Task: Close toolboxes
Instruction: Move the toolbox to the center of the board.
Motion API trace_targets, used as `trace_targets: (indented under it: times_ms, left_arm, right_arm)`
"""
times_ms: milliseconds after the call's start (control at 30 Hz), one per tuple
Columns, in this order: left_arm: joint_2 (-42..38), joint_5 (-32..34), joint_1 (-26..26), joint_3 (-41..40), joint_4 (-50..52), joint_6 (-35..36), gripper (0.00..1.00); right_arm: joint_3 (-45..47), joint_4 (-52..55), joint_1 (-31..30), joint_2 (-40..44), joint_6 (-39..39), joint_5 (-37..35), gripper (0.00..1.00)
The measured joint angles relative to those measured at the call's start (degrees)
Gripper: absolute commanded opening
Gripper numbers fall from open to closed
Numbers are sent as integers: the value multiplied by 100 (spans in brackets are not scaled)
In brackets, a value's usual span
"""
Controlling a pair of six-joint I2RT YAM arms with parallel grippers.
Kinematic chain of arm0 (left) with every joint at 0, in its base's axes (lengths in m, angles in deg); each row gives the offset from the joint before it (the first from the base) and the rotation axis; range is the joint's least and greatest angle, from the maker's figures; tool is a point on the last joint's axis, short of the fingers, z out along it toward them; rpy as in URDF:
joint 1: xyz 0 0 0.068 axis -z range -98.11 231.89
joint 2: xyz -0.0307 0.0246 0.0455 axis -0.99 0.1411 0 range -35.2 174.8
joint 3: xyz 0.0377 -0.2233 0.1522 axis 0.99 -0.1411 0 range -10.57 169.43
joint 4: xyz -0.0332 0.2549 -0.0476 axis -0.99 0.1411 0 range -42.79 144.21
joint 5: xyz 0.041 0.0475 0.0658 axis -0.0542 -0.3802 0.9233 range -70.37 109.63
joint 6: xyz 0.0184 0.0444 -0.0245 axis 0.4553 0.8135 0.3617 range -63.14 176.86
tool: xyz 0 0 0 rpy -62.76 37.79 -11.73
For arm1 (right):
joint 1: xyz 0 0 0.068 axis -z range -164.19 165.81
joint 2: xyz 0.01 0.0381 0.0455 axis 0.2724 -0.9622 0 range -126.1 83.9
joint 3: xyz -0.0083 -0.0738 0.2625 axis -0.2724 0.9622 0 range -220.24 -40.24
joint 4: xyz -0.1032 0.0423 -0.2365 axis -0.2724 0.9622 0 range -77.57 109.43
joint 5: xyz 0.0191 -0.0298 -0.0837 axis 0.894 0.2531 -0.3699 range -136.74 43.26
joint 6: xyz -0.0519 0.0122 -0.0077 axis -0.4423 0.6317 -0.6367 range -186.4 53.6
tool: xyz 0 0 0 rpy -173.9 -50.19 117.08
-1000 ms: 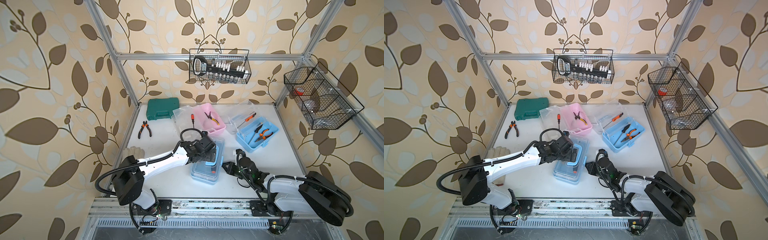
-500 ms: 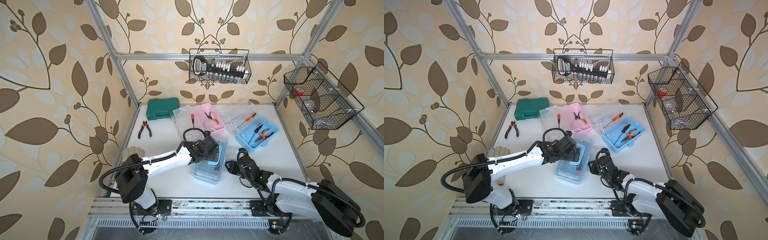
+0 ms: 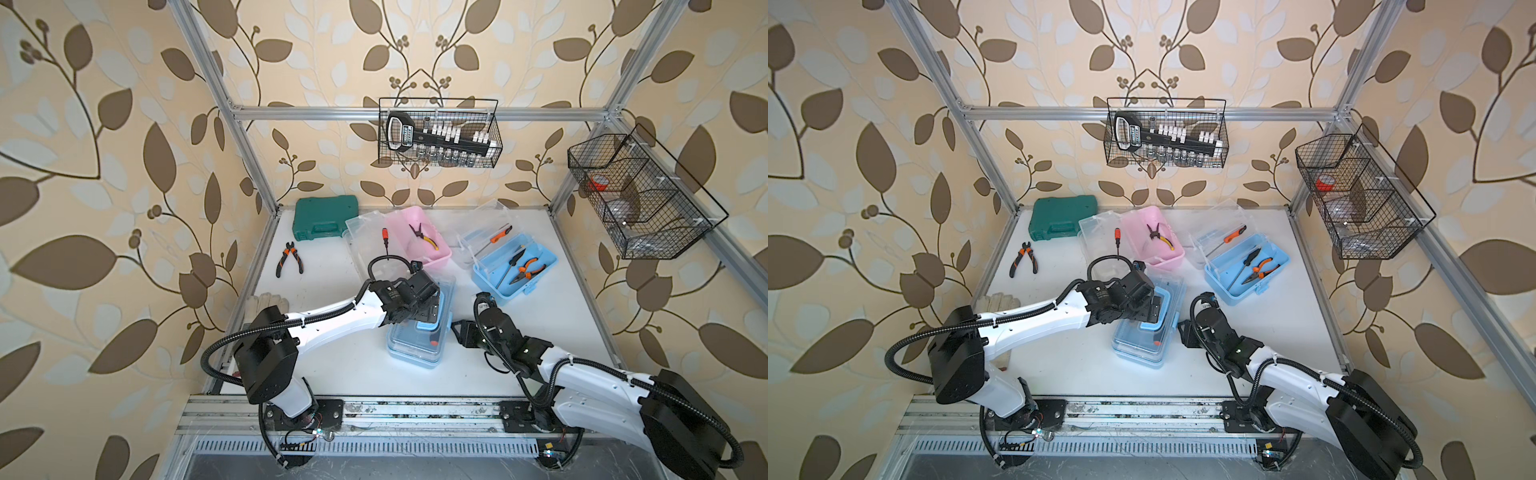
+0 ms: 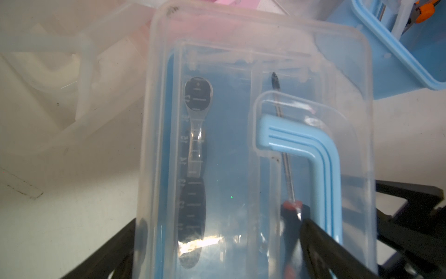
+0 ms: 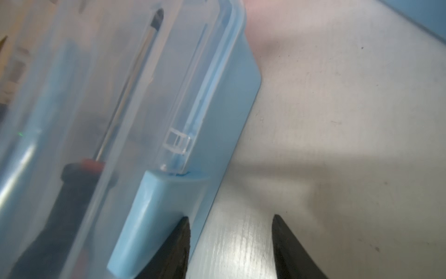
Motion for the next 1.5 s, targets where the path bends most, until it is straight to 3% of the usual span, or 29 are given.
trace_targets:
  times_ms: [167, 500, 900, 1067, 1233, 1500]
  left_arm:
    - [-238, 39, -15, -168, 131, 24, 99]
    - [-861, 378, -245, -256, 1362, 374, 99]
    - [-1921, 619, -275, 87, 2041, 466, 99]
    - [-2302, 645, -275, 50, 2264, 393, 99]
    - [-2465, 542, -275, -179, 2441, 280, 99]
    - [-2553, 317, -269, -575, 2608, 9, 99]
  right_arm:
    - [-111, 0, -247, -319, -129, 278, 51]
    - [-791, -479, -1163, -1241, -52, 857, 51]
    - [-1700, -1773, -1440, -2389, 330, 1650, 54]
    - [-1753, -1834, -1469, -2238, 295, 1473, 54]
    - [-1751, -1325, -1357, -1482, 101, 929, 55]
    - [-1606, -992, -365, -1080, -192, 737, 55]
